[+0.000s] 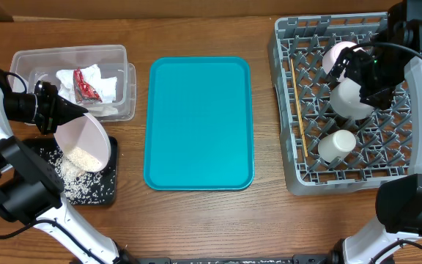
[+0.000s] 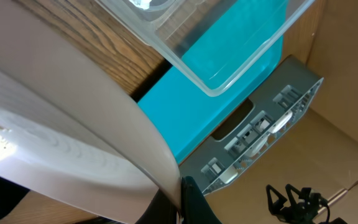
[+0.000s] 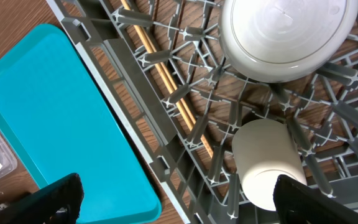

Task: Sort waste into correct bins and load items into the dishwasher
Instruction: 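Tilt the white plate steeply over the black tray to pour rice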

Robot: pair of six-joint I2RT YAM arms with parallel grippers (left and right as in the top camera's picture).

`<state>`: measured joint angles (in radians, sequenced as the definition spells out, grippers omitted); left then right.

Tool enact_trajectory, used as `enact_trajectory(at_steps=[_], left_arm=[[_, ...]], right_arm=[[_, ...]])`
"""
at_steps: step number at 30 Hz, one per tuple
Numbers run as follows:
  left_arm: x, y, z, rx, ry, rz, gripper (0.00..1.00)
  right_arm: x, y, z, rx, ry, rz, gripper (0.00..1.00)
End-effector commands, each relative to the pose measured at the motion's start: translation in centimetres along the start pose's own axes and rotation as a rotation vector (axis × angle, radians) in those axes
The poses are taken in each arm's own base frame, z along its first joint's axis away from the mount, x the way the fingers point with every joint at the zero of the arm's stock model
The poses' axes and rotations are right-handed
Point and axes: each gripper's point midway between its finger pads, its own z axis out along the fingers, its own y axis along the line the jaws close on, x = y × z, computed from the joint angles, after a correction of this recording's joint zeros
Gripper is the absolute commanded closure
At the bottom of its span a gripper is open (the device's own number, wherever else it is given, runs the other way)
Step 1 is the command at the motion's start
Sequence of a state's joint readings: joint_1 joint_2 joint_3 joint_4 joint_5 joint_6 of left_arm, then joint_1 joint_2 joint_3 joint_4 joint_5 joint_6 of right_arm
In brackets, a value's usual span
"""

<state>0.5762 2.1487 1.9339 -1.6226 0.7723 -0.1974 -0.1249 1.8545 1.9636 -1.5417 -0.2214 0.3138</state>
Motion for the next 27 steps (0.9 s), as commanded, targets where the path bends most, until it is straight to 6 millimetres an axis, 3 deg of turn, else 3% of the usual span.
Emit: enact_trajectory(at_steps=[1,10,20,27], left_arm=[[1.0,-1.6,-0.8,0.058,-0.010,0.069,0.96],[1.9,-2.4,-1.3,0.086,-0.003,0.093,0.96],[3.9,-3.9,-3.3,0.090,-0.063,0.144,0.96],[4.0,-4.6,-3.8,0.152,-0.064,0.153,0.96]], right_arm=[[-0.4,0.2,-1.2,-0.019,-0.038,-0.002,0.00],[-0.4,0.2,-1.2,-0.019,-0.038,-0.002,0.00],[-0.4,0.2,-1.2,-0.019,-0.038,-0.002,0.00],[-0.4,0.2,-1.2,-0.019,-0.038,-0.002,0.00]])
